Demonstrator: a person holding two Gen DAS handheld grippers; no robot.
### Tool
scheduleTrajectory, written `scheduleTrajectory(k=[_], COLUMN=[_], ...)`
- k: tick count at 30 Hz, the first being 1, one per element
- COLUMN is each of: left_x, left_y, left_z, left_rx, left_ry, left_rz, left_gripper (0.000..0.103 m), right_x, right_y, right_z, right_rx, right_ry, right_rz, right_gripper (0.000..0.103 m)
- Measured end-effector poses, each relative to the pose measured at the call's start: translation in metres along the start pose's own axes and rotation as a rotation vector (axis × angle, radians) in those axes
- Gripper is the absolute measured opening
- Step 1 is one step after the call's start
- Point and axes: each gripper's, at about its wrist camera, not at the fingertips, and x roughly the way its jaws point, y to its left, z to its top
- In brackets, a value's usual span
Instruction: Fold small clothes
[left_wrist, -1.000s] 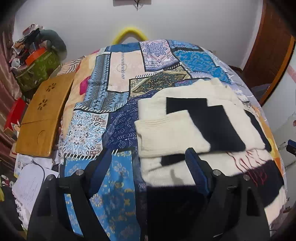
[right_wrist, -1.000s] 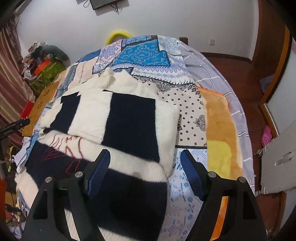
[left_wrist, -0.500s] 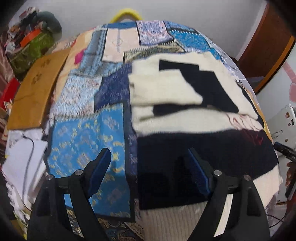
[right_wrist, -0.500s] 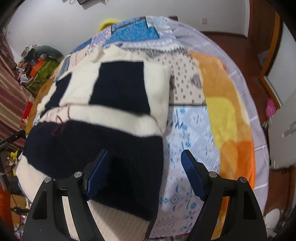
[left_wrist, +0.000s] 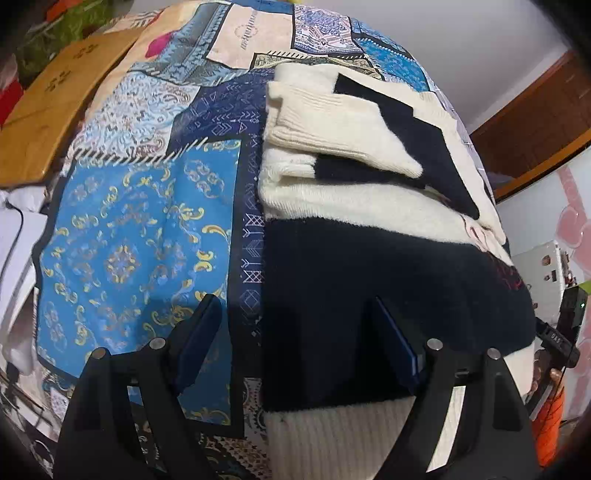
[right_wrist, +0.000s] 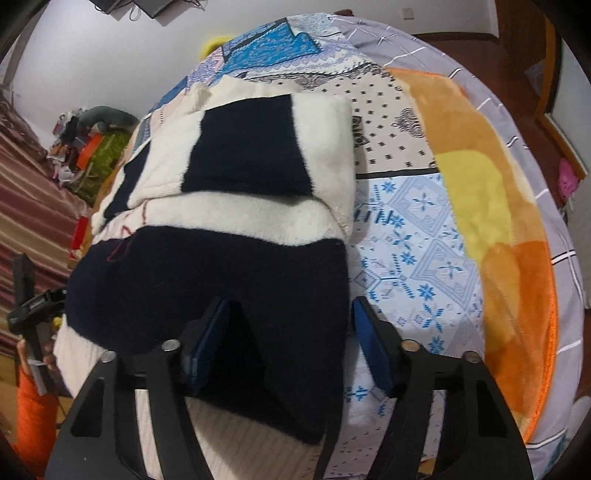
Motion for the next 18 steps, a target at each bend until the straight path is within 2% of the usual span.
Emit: scheduleTrajectory(k=[2,4,5,6,7,8,9,12,18], left_x=[0.000,-0.002,-0.003,-0.004,-0.005,-0.005,-0.007,-0.013,-0.041], left_y=[-0.001,-0.005,-0.007,-0.008,-0.010,-0.011,-0.013,-0.021,-0.040], left_z=[-0.001,-0.003,-0.003,-0.004,-0.003,-0.002,0.000,0.006,0.020], left_rx=[-0.003,0.003,0.006,0.007,0.004,0.000,0.004,0.033,0.071], left_ry=[0.002,0.003,0.005,0.008,0.016,0.024,0.037,0.032,-0.077], left_rz=[-0.015,-0.042,-0.056,-0.071,-0.095,-0.117,-0.154,-0.155,-0.131], left_gripper=[0.079,0.069,0.062,0.054,0.051,0.046,0.033,0.015,0.012], right_x=[0.000,-0.001,-0.001,-0.002,-0.003,-0.003,-0.004,-0.008,-0.024], right_y=[0.002,0.005,0.007,0.009,0.010,0.013,0.016,0.023,0.040], right_z=[0.001,0.002,0.002,0.002,0.003,0.004,0.004,0.009,0.025], right_rx=[-0.005,-0.019,-0.027,-0.034,-0.042,-0.056,-0.073,-0.111,-0.173], right_ry=[0.000,0.000,-0.004,-0.008,-0.015,-0.026,-0.034,-0.058,-0.139], right_rz=[0.012,0.019,0.020,0.022,0.021,0.014,0.006,0.001,-0.014], right_gripper=[0.051,0.041,0.038,0.029,0.020,0.016,0.011,0.009,0.008])
